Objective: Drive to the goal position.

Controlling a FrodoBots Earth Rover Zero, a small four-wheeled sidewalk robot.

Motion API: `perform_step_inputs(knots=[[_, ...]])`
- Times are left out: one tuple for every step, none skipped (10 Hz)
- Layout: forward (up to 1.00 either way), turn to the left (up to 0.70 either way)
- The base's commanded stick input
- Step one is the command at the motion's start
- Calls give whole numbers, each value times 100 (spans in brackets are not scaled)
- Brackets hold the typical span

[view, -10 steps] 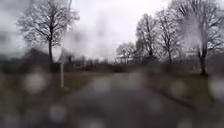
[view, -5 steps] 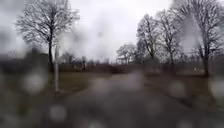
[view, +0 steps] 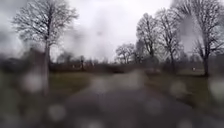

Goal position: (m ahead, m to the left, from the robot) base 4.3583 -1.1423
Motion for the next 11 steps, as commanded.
perform_step_inputs(knots=[[85, 0], [85, 0], [85, 0], [85, 0], [85, 0], [85, 0], [85, 0], [85, 0], [85, 0], [85, 0], [85, 0]])
